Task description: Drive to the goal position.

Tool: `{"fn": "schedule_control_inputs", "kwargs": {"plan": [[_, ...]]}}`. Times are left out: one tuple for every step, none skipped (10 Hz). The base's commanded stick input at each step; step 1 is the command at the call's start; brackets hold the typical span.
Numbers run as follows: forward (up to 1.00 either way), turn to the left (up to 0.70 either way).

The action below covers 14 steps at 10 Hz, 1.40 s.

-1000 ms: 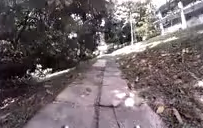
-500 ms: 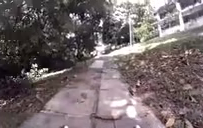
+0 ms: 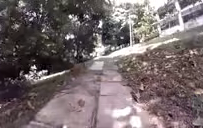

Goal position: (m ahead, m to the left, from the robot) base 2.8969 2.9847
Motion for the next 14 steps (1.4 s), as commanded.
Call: {"fn": "schedule_control_inputs", "kwargs": {"plan": [[0.45, 0.00], [0.45, 0.00], [0.45, 0.00], [0.45, 0.00], [0.45, 0.00], [0.45, 0.00], [0.45, 0.00], [0.45, 0.00], [0.45, 0.00], [0.45, 0.00], [0.45, 0.00], [0.45, 0.00], [0.45, 0.00], [0.45, 0.00]]}}
